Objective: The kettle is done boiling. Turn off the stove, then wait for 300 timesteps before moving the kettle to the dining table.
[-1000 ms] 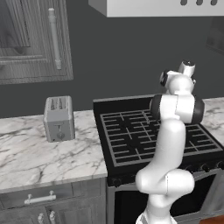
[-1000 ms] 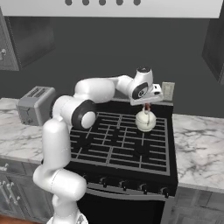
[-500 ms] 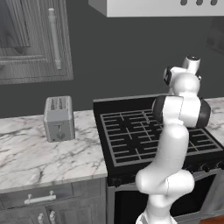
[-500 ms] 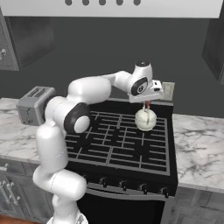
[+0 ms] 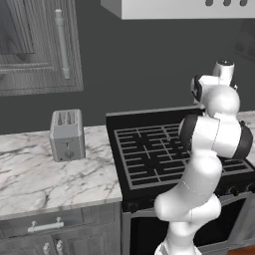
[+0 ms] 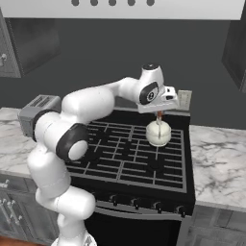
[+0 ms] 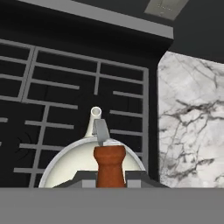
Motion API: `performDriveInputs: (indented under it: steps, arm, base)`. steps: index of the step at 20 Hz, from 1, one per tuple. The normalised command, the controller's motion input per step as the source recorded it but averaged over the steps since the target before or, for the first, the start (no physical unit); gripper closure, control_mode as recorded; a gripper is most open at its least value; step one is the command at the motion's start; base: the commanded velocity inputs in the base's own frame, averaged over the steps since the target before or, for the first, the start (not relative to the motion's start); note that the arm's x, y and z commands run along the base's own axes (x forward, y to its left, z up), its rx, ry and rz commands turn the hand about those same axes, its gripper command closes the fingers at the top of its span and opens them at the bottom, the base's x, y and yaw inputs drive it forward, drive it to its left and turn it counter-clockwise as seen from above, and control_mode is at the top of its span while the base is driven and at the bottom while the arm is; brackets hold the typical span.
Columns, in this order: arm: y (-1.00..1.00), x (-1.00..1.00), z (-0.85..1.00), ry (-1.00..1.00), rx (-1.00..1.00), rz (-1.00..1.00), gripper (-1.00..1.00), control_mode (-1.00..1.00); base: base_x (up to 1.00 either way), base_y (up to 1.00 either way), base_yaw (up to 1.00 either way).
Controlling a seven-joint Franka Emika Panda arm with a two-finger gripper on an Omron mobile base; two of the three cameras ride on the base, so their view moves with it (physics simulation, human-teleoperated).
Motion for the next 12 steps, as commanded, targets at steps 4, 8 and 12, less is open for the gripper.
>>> performDriveInputs:
  steps: [4,8,12]
  arm:
    - [0.06,-0.60,0.30,-0.01,-0.02,-0.07,1.00,-1.00]
    - [0.05,-0.59,0.29,0.00,-0.02,-0.07,1.00,-1.00]
    - [0.03,-0.60,0.25,0.00,0.00,-0.07,1.00,-1.00]
  base:
    - [0.00,0.00,0.00]
    - [0.00,0.00,0.00]
    - [0.00,0.00,0.00]
